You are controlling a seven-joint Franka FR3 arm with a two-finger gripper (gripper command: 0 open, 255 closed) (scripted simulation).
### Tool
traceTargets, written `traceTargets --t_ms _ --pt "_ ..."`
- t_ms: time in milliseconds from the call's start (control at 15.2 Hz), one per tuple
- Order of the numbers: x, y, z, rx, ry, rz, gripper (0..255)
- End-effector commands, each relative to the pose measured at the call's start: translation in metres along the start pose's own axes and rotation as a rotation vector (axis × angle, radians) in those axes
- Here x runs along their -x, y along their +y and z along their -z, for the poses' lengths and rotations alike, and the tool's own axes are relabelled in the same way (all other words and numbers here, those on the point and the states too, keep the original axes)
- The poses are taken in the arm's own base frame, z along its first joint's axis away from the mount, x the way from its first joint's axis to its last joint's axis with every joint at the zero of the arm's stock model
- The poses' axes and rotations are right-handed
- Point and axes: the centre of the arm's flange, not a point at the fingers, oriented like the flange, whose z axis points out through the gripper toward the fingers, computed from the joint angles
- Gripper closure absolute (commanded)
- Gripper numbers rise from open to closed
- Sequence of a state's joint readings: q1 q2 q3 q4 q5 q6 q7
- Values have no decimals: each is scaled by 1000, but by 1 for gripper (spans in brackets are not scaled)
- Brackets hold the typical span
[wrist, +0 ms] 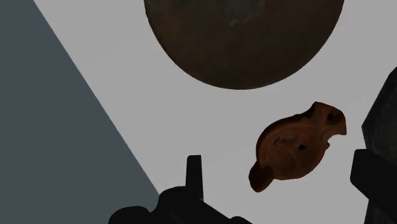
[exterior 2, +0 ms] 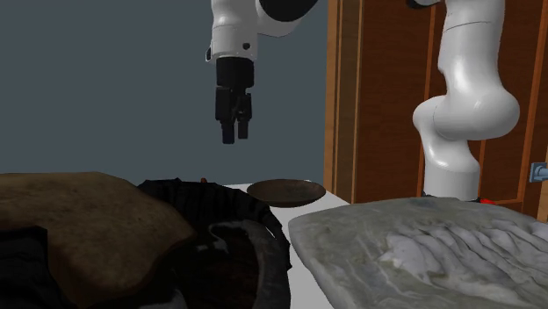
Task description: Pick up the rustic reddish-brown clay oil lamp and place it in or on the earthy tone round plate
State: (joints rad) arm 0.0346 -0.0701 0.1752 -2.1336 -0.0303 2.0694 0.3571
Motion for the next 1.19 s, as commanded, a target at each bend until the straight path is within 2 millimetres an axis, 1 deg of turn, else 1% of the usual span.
traceTargets --t_ms 0,330,396,792,858,1122 --pt "-15 -14 -18 -1 -8 -14 0" --pt "-57 -48 -59 -3 -26 -47 0" --pt "-58 -49 -60 -3 -26 -47 0" --pt "-57 -49 -92 -3 -26 -47 0" --pt "-57 -49 -100 -3 -26 -47 0" --pt "-57 -49 -100 -3 -26 -47 0"
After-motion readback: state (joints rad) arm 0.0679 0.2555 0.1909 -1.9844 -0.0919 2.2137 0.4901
